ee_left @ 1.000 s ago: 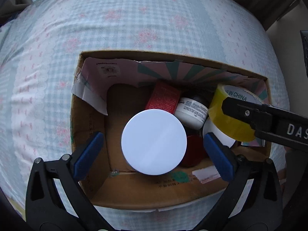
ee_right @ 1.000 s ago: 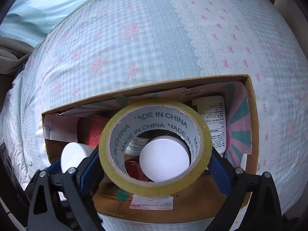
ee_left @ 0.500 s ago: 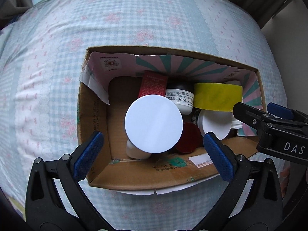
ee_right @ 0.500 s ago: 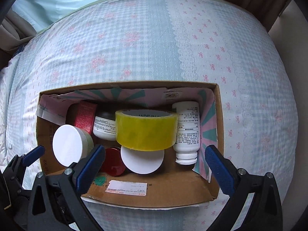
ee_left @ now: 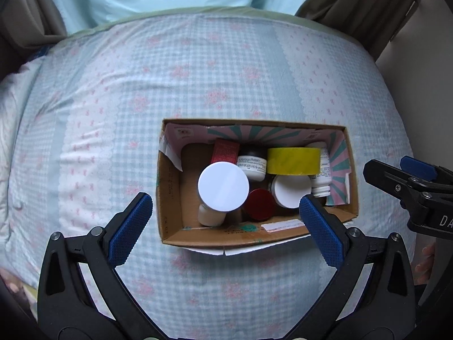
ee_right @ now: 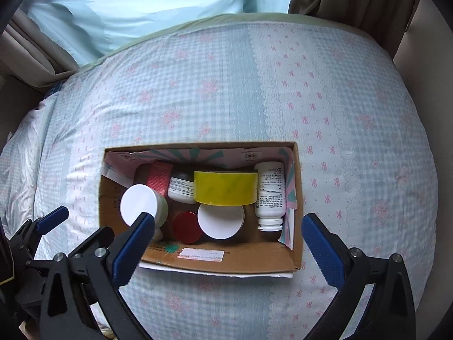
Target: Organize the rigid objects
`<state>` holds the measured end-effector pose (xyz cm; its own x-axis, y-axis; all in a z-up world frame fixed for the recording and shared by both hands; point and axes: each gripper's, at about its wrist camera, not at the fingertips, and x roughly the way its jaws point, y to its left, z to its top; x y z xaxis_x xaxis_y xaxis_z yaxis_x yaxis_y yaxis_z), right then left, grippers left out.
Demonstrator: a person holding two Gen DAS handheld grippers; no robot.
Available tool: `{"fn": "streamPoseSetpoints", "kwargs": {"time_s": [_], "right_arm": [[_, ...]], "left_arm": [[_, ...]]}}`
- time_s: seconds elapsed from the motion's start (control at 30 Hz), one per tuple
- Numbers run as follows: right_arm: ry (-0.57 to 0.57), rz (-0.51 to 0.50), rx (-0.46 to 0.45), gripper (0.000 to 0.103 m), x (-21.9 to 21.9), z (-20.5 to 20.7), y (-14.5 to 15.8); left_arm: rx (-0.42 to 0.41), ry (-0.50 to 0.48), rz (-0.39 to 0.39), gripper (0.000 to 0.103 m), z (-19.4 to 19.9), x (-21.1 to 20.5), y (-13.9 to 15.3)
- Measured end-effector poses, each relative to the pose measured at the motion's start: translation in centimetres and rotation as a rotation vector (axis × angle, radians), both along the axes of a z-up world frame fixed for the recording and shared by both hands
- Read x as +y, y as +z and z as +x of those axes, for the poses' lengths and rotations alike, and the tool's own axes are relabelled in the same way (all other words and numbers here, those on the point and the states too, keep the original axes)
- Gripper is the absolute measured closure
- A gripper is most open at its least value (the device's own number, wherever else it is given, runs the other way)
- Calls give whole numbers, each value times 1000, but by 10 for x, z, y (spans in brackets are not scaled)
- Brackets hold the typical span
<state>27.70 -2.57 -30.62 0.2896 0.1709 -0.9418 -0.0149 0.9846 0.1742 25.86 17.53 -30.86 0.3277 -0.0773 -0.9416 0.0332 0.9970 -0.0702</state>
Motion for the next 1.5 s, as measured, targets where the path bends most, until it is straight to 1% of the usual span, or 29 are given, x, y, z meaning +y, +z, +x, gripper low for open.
{"fn": "streamPoseSetpoints", "kwargs": {"time_s": [0.1, 0.23, 0.3, 0.33, 0.43, 0.53, 0.63, 0.73, 0.87, 1.0, 1.17, 1.5], "right_arm": [[-22, 19, -69, 0, -18, -17, 56], [-26, -18, -204, 0, -36, -52, 135], [-26, -40, -272, 0, -42, -73, 168], [-25, -47, -304, 0, -43, -83, 184], [-20, -90, -384, 0, -46, -113, 217], [-25, -109, -453, 0, -48, -140, 237], [-49, -91, -492, 0, -53, -161, 246], [-57, -106, -527, 0, -57, -179, 249], [-53, -122, -556, 0, -62, -198, 253], [-67, -140, -580, 0, -69, -211, 257], [-92, -140, -595, 0, -79, -223, 261], [-107, -142, -611, 0, -85, -232, 264]], "left_arm": [[-77, -12, 4, 0, -13, -8, 55], [-189, -12, -11, 0, -37, -15, 129], [-248, -10, -32, 0, -53, -17, 164], [-278, -5, -28, 0, -61, -19, 180], [-380, -4, -12, 0, -90, -23, 221], [-454, -8, -13, 0, -118, -29, 249], [-495, -11, -14, 0, -143, -34, 261], [-538, 1, -3, 0, -165, -39, 267], [-564, 4, -9, 0, -183, -45, 270], [-581, 8, -17, 0, -194, -51, 272], [-600, -7, -3, 0, -200, -60, 277], [-618, -26, 5, 0, -209, -74, 281]]}}
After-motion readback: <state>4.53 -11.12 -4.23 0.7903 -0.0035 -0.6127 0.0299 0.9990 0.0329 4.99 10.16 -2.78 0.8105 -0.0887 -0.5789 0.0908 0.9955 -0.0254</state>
